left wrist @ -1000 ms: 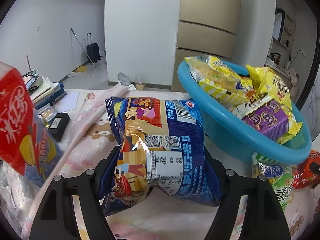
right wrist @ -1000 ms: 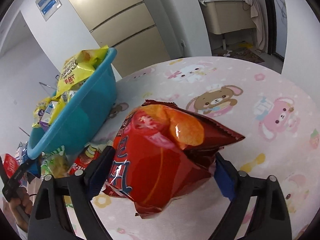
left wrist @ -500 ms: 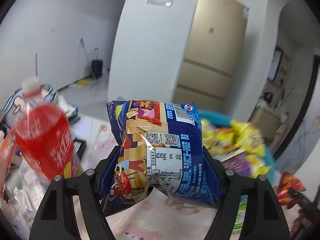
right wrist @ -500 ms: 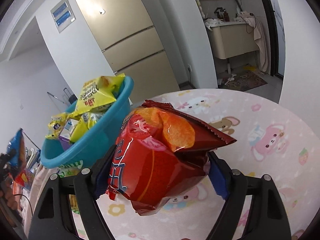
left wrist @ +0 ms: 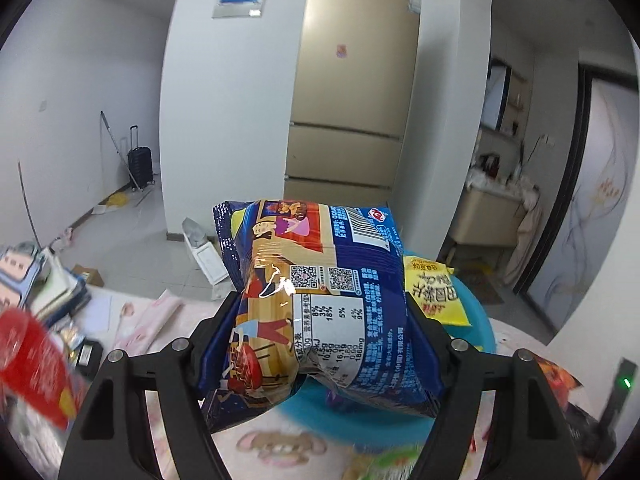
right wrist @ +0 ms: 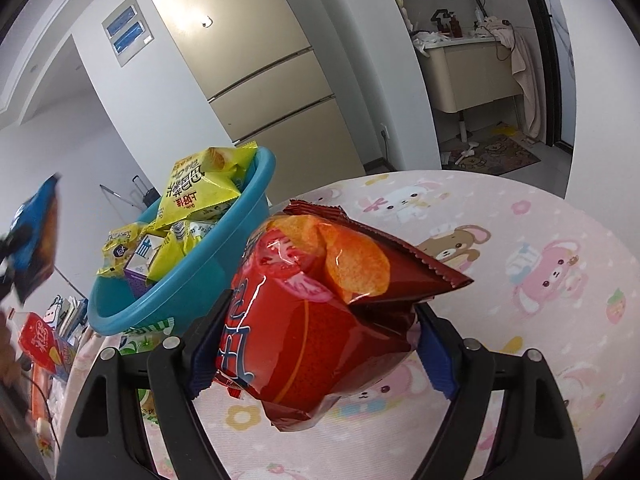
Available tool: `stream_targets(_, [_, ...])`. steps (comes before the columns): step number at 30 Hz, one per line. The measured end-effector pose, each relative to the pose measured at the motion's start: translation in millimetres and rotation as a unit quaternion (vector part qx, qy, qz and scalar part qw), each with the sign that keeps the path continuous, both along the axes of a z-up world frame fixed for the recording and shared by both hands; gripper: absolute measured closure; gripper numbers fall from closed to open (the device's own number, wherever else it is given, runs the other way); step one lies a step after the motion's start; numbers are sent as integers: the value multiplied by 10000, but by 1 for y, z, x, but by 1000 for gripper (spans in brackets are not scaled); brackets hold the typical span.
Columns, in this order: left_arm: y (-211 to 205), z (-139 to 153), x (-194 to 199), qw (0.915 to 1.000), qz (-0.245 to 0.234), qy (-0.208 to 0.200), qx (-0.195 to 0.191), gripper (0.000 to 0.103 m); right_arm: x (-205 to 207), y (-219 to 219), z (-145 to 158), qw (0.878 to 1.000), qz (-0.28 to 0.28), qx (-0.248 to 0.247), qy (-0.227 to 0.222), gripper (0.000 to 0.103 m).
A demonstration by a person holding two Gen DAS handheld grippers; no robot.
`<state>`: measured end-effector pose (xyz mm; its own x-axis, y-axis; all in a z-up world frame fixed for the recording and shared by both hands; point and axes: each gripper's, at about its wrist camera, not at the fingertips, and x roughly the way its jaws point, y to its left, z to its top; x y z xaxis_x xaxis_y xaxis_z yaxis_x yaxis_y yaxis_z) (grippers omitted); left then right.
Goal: Organize snacks
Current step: 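Carry the blue pack over the basin and open the left tool while the right tool holds the red bag, then lower the red chip bag into the basin and open the right tool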
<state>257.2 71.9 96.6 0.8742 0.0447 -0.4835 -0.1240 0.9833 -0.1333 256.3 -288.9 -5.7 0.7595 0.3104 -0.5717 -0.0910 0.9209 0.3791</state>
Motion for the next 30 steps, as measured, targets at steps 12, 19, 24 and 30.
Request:
stream_targets(12, [-9,-30,148,9915,140,940,-885,26,1,0,-7,9959,313,800,266,21])
stream_targets(19, [5,-40,172,9881,97,1150,-1013,0,-6,6,2,9963,324,788,118,21])
stream_targets(24, [5,-24,137,9943,0,668,-834,0,-9,11,6,9970,371,682,27,21])
stream_targets(30, [4,-5,62,9986,-150,145,-481,0,-12,20,10,9986,398,279,-183,21])
